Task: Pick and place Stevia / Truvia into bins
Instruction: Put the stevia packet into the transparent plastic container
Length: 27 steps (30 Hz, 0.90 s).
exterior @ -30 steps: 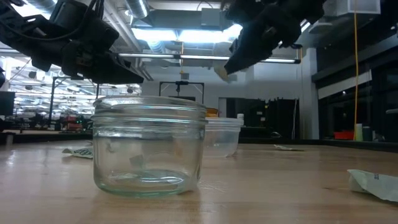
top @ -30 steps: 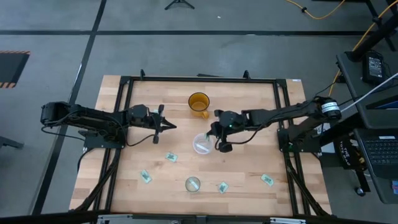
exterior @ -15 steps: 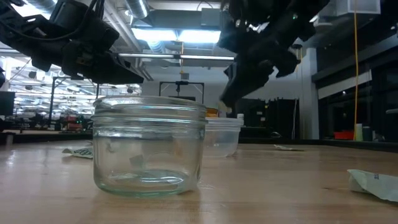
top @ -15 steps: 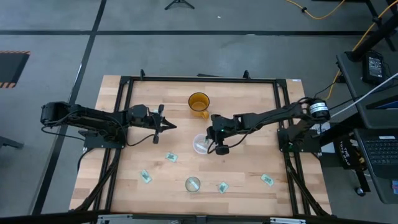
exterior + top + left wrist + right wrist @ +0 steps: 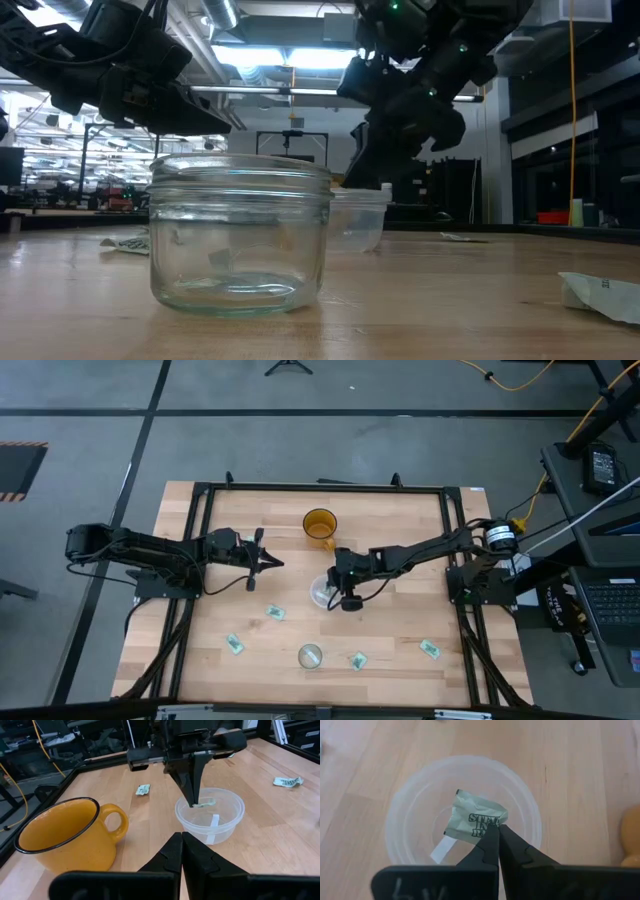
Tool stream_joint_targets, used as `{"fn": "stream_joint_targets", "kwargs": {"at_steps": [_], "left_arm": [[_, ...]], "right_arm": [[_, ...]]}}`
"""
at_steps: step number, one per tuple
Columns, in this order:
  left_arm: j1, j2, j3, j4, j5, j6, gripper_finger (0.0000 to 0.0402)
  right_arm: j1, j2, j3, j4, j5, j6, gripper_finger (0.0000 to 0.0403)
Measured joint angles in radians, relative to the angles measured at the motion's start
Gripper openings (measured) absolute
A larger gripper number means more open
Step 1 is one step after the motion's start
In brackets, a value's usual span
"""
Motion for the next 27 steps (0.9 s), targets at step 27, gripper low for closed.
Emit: {"fn": "stream_joint_targets", "kwargs": {"at_steps": [27], "left_arm": [[0.000,0.000,0.000,0.000,0.000,-0.002,0.0003]], "right_arm": [[0.000,0.013,0.000,0.013,0.000,0.015,0.0079]]}}
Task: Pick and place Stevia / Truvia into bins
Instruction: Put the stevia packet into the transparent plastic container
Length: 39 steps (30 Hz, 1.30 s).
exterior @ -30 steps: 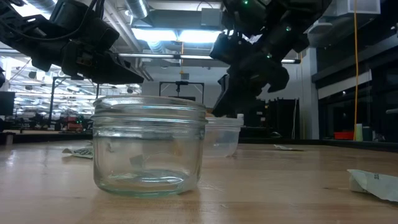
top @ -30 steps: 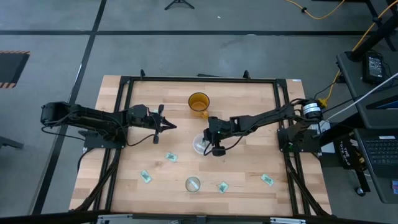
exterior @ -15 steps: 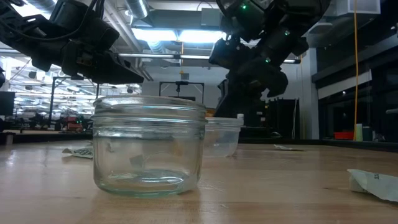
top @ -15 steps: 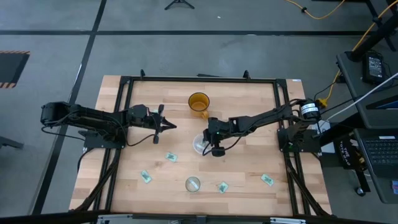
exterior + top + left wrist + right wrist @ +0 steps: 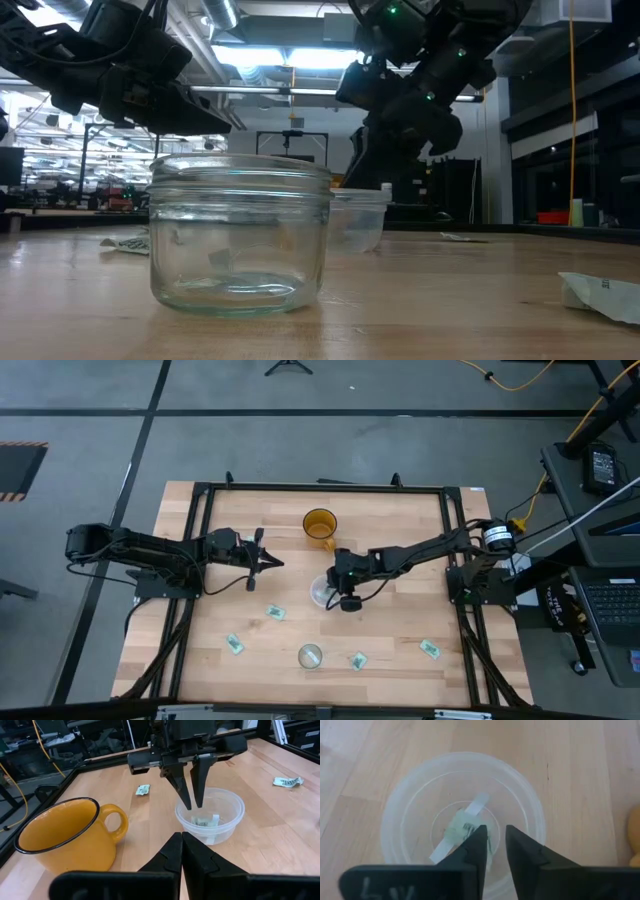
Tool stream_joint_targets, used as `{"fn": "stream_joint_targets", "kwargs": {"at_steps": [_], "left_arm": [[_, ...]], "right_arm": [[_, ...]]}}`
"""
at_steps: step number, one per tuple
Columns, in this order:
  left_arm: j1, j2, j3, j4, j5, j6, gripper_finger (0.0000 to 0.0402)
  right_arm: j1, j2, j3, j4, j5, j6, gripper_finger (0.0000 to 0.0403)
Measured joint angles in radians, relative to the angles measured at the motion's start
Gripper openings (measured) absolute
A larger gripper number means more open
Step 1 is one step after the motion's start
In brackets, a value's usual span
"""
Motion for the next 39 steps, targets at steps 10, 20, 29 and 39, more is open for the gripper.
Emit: {"fn": "stream_joint_targets", "kwargs": {"at_steps": [10,20,29,39], "left_arm": [[0.000,0.000,0.000,0.000,0.000,0.000,0.0008],[0.000,0.000,0.000,0.008,0.000,0.001,0.0005],[0.000,0.000,0.000,0.008,0.001,0.001,0.0005],[0.000,0.000,0.000,0.243,-0.350,-0.025,0.0072]], "right_arm": [[-0.003,-0.179,0.000,-0.083,0.000,-0.068,0.0087],[-0.083,-0.388,-0.052,-0.154,0.000,-0.132,0.0026],[-0.165,-0.441,-0.289,0.198,-0.055,-0.134,0.0019],[-0.229,-0.441,-0.448,0.456,-0.060,-0.131,0.0004]]}}
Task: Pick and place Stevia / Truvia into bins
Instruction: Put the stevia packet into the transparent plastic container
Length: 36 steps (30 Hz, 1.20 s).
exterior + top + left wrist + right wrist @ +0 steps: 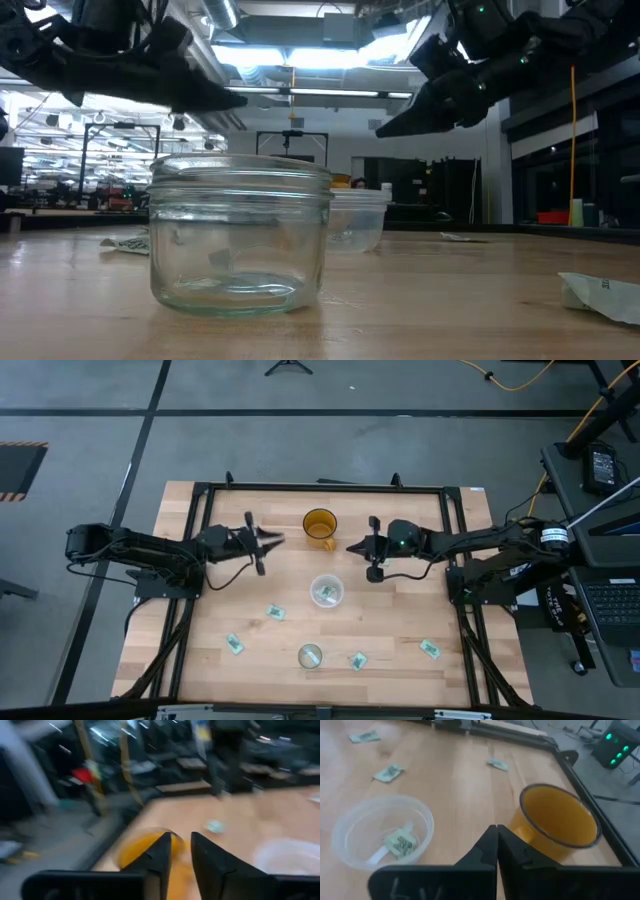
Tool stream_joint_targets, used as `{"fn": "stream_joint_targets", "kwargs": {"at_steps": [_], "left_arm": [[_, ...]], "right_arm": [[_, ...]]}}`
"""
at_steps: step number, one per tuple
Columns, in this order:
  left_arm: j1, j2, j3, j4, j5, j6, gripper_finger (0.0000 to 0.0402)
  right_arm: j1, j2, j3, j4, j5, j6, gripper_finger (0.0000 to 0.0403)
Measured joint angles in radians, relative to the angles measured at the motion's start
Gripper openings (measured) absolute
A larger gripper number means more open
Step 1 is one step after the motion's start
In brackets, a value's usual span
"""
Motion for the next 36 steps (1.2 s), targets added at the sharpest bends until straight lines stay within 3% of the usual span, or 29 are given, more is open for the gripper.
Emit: {"fn": "stream_joint_targets", "kwargs": {"at_steps": [4,11,15,18,21,27,31,36], "left_arm": [[0.000,0.000,0.000,0.083,-0.081,0.020,0.0114],[0.000,0.000,0.000,0.057,-0.097,-0.131,0.0183],[-0.010,0.000,0.016,-0.016,-0.221,-0.218,0.0196],[-0.027,0.000,0.095,-0.215,-0.328,-0.250,0.0196],[-0.035,0.000,0.235,-0.568,-0.388,-0.329,0.0195],[-0.030,0.000,0.485,-1.155,-0.433,-0.649,0.0194],[-0.030,0.000,0.563,-1.385,-0.430,-0.798,0.0194],[-0.030,0.002,0.572,-1.555,-0.426,-0.951,0.0194]], "right_arm": [[-0.006,0.000,0.000,-0.006,0.000,0.021,0.0006],[-0.006,0.000,0.000,-0.017,-0.001,0.001,0.0017],[-0.006,0.000,0.000,-0.020,-0.001,-0.001,0.0009],[-0.006,0.000,0.000,-0.020,-0.001,-0.001,0.0004],[-0.006,0.000,0.000,-0.020,-0.001,-0.003,0.0005],[-0.018,0.000,0.000,0.005,0.000,-0.005,0.0017],[-0.034,0.000,0.000,0.000,0.000,-0.005,0.0017],[-0.055,0.000,0.000,0.000,0.000,-0.004,0.0008]]}}
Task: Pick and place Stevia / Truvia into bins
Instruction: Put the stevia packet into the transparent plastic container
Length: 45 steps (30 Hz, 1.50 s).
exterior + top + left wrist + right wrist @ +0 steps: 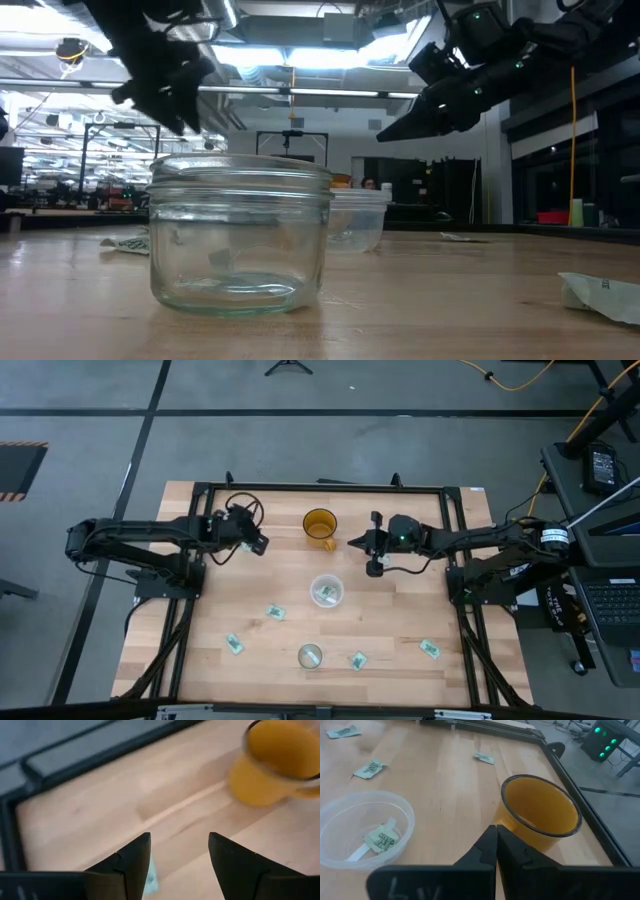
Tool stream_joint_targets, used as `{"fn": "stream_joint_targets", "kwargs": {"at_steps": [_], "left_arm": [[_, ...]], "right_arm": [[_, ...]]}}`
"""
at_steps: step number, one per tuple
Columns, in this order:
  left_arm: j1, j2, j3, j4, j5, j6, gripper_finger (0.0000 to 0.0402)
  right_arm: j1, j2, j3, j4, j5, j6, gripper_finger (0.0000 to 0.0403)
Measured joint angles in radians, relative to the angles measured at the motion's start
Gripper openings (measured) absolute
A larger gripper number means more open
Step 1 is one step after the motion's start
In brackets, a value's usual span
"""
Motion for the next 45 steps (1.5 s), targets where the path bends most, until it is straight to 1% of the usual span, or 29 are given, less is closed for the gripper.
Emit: {"fn": "stream_joint_targets", "kwargs": {"at_steps": [3,6,10,13,21,26,31,35,42,45], "left_arm": [[0.000,0.021,0.000,-0.087,0.002,-0.086,0.0194],[0.000,0.057,0.000,-0.130,0.017,-0.124,0.0194],[0.000,0.127,0.000,-0.133,0.055,-0.126,0.0194],[0.000,0.186,0.000,-0.133,0.064,-0.147,0.0194],[0.000,0.336,0.000,-0.132,0.132,-0.150,0.0194],[0.008,0.420,0.000,-0.132,0.134,-0.149,0.0194],[0.040,0.487,0.000,-0.130,0.124,-0.148,0.0194],[0.068,0.525,0.000,-0.098,0.136,-0.101,0.0194],[0.115,0.567,0.000,0.051,0.166,0.009,0.0194],[0.143,0.580,0.004,0.055,0.197,0.019,0.0194]], "right_arm": [[-0.007,0.000,0.000,0.005,0.000,0.001,0.0006],[-0.007,0.000,0.000,0.006,0.000,0.003,0.0012],[-0.006,0.000,0.000,0.014,0.000,0.003,0.0021],[-0.006,0.000,0.000,0.014,0.000,0.004,0.0023],[-0.006,0.000,0.000,0.015,0.000,0.004,0.0013],[-0.006,0.000,0.000,0.018,0.000,0.004,0.0013],[-0.006,0.000,0.000,0.024,0.000,0.004,0.0016],[-0.006,0.000,0.000,0.024,0.000,0.004,0.0016],[-0.006,0.000,0.000,0.025,0.000,0.004,0.0016],[-0.006,0.000,0.000,0.025,0.000,0.004,0.0016]]}}
